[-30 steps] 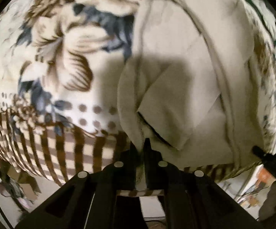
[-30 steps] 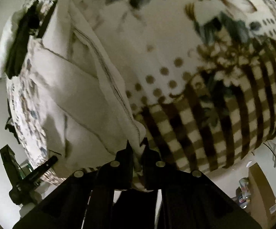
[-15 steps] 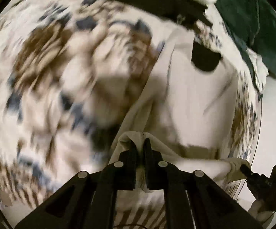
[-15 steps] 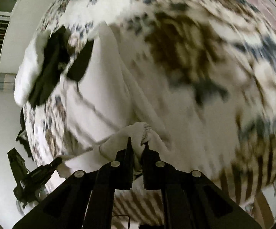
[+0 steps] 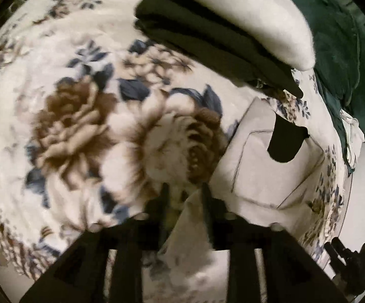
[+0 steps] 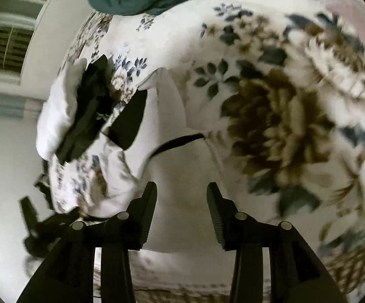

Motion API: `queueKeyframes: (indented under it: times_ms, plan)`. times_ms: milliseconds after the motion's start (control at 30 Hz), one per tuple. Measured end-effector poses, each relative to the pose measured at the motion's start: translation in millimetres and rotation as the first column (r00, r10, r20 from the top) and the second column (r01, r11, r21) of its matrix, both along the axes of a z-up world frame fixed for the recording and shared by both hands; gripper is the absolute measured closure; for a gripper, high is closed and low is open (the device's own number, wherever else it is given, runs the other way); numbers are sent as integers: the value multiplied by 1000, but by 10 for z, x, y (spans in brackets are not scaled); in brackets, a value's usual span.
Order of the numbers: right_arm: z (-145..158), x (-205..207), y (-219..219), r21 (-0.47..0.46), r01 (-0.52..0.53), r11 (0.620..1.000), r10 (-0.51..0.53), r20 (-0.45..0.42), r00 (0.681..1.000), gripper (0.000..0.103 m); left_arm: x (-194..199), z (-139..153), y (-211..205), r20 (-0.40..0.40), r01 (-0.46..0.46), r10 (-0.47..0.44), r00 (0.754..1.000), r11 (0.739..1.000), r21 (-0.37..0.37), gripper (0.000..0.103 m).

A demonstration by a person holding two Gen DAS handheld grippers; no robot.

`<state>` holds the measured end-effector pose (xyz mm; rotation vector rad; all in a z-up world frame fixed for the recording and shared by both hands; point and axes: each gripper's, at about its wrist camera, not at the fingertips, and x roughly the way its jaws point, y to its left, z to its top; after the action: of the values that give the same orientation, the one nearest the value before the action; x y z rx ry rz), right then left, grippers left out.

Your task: Fold small clothes

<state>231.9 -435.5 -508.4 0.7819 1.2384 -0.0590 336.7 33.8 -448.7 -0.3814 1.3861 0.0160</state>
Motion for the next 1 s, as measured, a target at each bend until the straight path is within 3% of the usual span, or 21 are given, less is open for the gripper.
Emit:
queueKeyframes:
  times_ms: [33,67,100,200,333,433,533,633,733,933,1000]
  plan:
    - [20,-14,7,-25,-19,999,19,-6,1000,60,-65,18,-4,-1,3,-3,1000,1000,16,55]
    - [32,-22,14,-46,-38,998,38,-14,999,60,-107,14,-18,-6,4,-4,1000,1000,25,41]
    - [17,-27,36,-63,-66,996,65,-29,997,60,-164,3,-26,-16,8,-8,1000,1000,30,35]
    - [-92,57,108,-110,-135,985,127,-79,989,60,-200,-179,-189,-77,63,-59,995,997,44,35]
    - [-339,278,226,-133,-204,970,186,-134,973,60,40,-537,-490,-120,132,-122,985,988,82,35]
    - [-607,432,235,-168,-214,962,179,-204,962,60,307,-885,-650,-168,196,-167,971,965,174,35]
    - [-826,541,177,-175,-207,963,153,-277,949,60,500,-982,-726,-181,217,-184,966,959,181,35]
    - [-701,621,98,-157,-169,973,133,-216,967,60,634,-719,-881,-100,256,-240,966,947,194,35]
    - [-483,757,34,-159,-128,979,106,-137,985,60,835,-560,-1109,-40,316,-315,948,923,219,35]
    - [-384,1384,70,-171,-109,979,97,-79,992,58,1394,-720,-1501,-42,413,-420,907,864,287,35]
    - [-423,1619,103,-185,-126,975,114,-72,991,51,1543,-824,-1585,-68,446,-448,891,842,303,35]
